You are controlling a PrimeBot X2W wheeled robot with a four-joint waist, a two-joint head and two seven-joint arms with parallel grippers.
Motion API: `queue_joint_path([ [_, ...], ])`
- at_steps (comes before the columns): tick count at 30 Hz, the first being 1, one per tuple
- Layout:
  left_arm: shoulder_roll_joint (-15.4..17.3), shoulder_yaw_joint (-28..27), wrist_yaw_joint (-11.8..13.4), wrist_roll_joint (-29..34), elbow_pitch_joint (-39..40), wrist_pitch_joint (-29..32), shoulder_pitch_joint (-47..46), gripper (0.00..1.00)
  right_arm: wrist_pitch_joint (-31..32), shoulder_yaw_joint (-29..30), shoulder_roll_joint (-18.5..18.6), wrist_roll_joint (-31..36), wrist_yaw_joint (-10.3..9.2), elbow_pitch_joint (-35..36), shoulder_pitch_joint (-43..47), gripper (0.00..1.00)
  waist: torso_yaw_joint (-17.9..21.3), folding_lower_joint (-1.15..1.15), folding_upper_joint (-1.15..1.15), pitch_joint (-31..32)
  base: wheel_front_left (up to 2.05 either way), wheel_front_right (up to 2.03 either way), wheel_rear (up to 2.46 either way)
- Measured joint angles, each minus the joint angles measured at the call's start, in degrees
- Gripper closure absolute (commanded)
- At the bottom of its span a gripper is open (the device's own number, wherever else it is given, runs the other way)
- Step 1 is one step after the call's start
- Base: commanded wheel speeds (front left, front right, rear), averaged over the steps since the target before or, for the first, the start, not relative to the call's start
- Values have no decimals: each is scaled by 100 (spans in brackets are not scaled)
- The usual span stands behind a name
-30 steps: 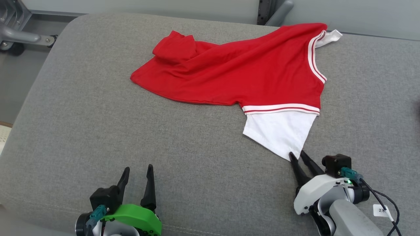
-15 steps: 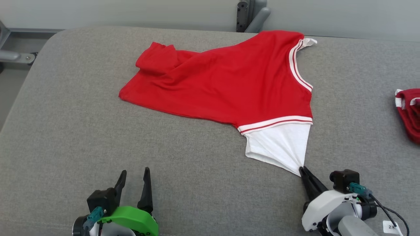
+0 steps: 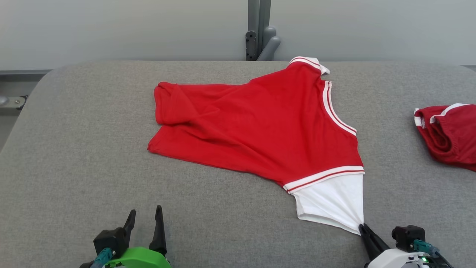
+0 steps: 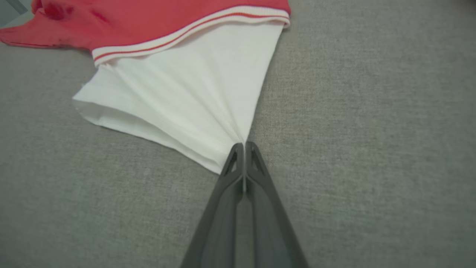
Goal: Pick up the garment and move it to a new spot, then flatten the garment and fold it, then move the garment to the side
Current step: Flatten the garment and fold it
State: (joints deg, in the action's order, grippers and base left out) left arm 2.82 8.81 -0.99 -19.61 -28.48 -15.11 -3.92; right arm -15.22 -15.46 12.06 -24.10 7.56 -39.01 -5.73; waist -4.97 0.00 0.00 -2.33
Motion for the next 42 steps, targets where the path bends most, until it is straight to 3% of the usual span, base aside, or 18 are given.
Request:
queue_joint_path([
  [12,-1,-114,56,102,-45,0,92,0,1,399,91,293,-1,109,218,100,240,0,0,38,0,0,0],
  [13,-1,-119,56,102,-46,0,89,0,4,449,71,318,-1,156,218,33,250,0,0,27,0,0,0],
  [14,-1,-122,56,102,-48,0,84,0,8,506,41,348,-2,227,218,0,259,0,0,17,0,0,0],
  [24,-1,-276,57,245,-58,0,-378,0,9,911,-130,803,-2,1220,160,0,365,0,0,-205,0,0,0],
  [33,25,-677,-25,755,-548,-1,-1514,0,9,853,-223,859,-2,1592,-322,0,584,0,0,-777,0,0,0],
  [42,163,-1114,-86,909,-1109,-1,-2076,0,9,804,-269,839,-3,1781,-575,0,908,0,0,-1271,0,0,0],
])
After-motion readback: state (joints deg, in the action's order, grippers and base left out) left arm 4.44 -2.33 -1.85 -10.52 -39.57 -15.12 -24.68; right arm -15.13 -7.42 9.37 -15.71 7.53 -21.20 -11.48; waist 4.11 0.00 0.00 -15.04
